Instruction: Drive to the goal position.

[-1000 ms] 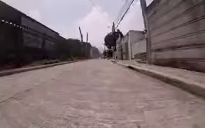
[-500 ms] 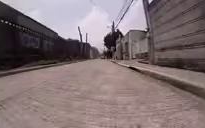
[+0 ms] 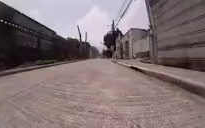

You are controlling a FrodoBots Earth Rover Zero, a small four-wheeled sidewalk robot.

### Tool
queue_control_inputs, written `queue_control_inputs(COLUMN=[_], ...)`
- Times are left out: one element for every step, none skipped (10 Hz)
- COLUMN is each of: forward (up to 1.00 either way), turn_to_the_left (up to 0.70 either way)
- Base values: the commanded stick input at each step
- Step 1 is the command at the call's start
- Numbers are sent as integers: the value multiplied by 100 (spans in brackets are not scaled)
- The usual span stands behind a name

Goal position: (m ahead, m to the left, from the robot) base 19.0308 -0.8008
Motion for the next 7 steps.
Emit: queue_control_inputs(forward=[70,70,70,70,70,70,70], turn_to_the_left=[0,0,0,0,0,0,0])
